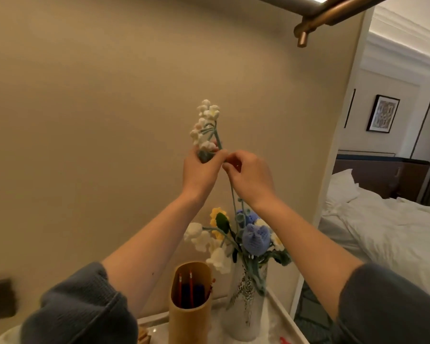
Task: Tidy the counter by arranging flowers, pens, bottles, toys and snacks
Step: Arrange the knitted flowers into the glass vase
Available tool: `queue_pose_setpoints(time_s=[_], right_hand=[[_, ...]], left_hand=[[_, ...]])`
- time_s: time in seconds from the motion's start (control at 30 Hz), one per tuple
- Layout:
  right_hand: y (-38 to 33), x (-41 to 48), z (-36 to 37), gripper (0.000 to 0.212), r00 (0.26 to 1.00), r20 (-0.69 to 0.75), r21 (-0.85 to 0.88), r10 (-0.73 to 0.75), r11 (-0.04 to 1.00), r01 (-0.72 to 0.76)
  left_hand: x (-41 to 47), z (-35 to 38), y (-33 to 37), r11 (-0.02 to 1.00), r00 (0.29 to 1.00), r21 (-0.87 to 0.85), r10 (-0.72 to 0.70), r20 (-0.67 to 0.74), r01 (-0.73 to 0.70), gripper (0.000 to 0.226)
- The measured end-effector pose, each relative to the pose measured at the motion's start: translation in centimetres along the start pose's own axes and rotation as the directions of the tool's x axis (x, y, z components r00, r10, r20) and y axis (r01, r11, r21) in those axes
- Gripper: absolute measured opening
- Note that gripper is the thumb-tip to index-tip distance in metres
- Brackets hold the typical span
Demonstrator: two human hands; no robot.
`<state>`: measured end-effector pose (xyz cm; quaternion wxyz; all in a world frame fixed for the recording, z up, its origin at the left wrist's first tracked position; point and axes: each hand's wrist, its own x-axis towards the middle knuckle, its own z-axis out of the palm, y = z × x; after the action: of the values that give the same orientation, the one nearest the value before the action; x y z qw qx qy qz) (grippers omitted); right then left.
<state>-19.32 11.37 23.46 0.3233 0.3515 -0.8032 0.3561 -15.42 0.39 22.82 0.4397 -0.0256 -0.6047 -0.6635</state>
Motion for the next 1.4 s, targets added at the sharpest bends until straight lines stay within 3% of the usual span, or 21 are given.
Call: queue_pose_setpoints(time_s=[0.1,0.33,0.47,0.6,0.67,0.8,0.87,0.93,1.07,1.17,1.27,1.4], right_hand=[[0.7,-0.4,0.6,0.013,0.998,0.057,-0.094,0.01,0.996,-0.005],[2.9,-1.7,1.3,0.014,0.977,0.189,-0.31,0.1,0.95,-0.037],[4.4,-2.8,1.7,0.013,0.969,0.189,-0.361,0.16,0.929,-0.083],[5.4,-3.6,1.8,0.011,0.94,0.224,-0.432,0.259,0.891,-0.142],[5.8,-4.1,1.8,0.011,0.93,0.246,-0.452,0.273,0.881,-0.139],[5.8,-4.5,1.8,0.011,0.923,0.264,-0.418,0.281,0.896,-0.153],[5.6,-4.6,1.8,0.013,0.931,0.242,-0.405,0.271,0.901,-0.157],[5.5,-4.8,1.9,0.014,0.946,0.186,-0.35,0.265,0.918,-0.188],[5.4,-5.1,2.3,0.016,0.943,0.119,-0.188,0.31,0.94,-0.285],[5.7,-5.2,2.3,0.021,0.941,0.117,-0.175,0.318,0.939,-0.296],[6.0,-5.2,2.1,0.028,0.939,0.129,-0.205,0.32,0.935,-0.29],[5.8,-5.3,1.9,0.05,0.916,0.151,-0.186,0.371,0.921,-0.342]], left_hand=[[0.1,-0.1,-0.7,1.0,1.0,0.026,-0.004,0.014,0.004,0.011],[-0.5,0.0,-3.9,0.975,0.984,0.144,-0.177,0.024,0.172,0.011],[-1.1,0.4,-5.2,0.961,0.978,0.213,-0.194,0.072,0.175,0.009],[-1.4,1.0,-5.5,0.928,0.948,0.236,-0.311,0.063,0.289,0.067],[-1.3,1.0,-5.6,0.929,0.955,0.249,-0.294,0.045,0.274,0.066],[-0.7,0.8,-6.3,0.926,0.972,0.333,-0.218,0.089,0.177,0.028],[-0.2,0.7,-6.9,0.884,0.979,0.447,-0.19,0.074,0.137,0.021],[0.2,0.6,-7.5,0.819,0.978,0.56,-0.194,0.072,0.121,0.024],[-0.1,0.7,-8.0,0.777,0.972,0.624,-0.199,0.124,0.08,0.027],[-0.6,0.8,-8.0,0.659,0.979,0.752,-0.15,0.136,-0.003,0.051],[-0.5,0.5,-7.9,0.665,0.956,0.747,-0.229,0.185,0.015,0.064],[-0.6,-0.2,-7.3,0.68,0.925,0.732,-0.307,0.226,0.047,0.062]])
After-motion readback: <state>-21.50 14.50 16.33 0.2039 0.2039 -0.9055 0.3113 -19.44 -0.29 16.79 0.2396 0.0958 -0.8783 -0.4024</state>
